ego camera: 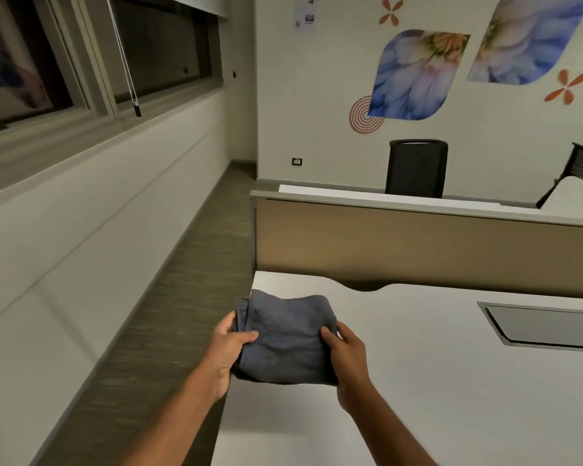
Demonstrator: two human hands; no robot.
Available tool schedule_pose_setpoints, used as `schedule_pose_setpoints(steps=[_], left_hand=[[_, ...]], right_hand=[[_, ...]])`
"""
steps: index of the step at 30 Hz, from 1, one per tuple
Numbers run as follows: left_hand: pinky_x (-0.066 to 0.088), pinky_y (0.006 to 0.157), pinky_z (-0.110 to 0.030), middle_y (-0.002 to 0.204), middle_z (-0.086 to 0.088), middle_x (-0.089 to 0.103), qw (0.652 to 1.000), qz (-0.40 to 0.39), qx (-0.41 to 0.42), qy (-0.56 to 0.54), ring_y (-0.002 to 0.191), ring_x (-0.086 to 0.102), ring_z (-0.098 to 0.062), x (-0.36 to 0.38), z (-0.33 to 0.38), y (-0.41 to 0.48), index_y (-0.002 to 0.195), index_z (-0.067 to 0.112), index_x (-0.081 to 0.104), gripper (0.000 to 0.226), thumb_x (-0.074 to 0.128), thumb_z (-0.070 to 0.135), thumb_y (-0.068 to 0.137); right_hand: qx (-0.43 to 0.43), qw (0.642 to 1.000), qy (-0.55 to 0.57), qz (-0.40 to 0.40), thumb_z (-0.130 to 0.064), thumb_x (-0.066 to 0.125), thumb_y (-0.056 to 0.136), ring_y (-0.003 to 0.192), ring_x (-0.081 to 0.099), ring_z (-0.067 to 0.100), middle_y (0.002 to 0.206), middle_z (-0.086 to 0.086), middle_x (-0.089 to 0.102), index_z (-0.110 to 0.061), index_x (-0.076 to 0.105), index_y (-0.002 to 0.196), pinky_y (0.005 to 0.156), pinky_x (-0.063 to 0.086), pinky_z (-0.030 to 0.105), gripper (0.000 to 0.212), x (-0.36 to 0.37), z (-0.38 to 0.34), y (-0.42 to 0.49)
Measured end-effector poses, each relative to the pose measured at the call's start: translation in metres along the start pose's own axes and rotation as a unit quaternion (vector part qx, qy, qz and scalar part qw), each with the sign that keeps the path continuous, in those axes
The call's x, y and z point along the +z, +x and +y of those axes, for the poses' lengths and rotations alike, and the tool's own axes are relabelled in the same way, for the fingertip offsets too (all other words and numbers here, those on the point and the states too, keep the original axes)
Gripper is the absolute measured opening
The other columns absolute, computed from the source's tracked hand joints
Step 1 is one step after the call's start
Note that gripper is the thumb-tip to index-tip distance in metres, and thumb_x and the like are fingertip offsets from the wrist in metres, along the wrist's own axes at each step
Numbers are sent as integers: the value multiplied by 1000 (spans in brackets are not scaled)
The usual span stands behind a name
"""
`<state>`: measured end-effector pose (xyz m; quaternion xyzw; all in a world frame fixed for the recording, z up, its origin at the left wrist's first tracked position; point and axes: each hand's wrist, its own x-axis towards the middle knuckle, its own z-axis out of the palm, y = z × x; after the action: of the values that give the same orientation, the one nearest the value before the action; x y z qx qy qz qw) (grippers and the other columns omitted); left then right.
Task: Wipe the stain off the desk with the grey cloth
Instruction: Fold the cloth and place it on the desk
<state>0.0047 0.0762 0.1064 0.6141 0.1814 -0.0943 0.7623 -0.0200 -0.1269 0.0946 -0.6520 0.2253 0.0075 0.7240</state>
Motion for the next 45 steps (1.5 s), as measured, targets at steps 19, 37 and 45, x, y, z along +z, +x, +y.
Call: schedule_pose_setpoints(steps=[19, 37, 45], left_hand=[[54, 73, -26, 136, -4, 62, 997, 28, 54, 49, 102, 66, -15, 59, -7, 153, 156, 25, 38, 80, 65, -9, 88], [52, 101, -41, 147, -18, 56, 981, 88, 31, 172, 129, 57, -33, 42, -60, 175, 148, 9, 48, 70, 69, -11, 86], [48, 85, -26, 131, -13, 64, 960, 120, 87, 239, 120, 62, -29, 49, -67, 156, 142, 10, 54, 62, 76, -3, 85]], right_hand=[[-33, 999, 30, -16, -30, 64, 97, 108, 68, 14, 118, -13, 72, -34, 60, 135, 90, 59, 37, 38, -4, -2, 148], [14, 975, -218, 35, -13, 66, 93, 114, 63, 28, 133, 10, 60, -23, 25, 154, 102, 53, 45, 74, 2, 51, 156], [-75, 955, -281, 51, -10, 66, 92, 126, 54, 23, 141, 4, 50, -22, 33, 150, 104, 48, 37, 68, 1, 50, 143]])
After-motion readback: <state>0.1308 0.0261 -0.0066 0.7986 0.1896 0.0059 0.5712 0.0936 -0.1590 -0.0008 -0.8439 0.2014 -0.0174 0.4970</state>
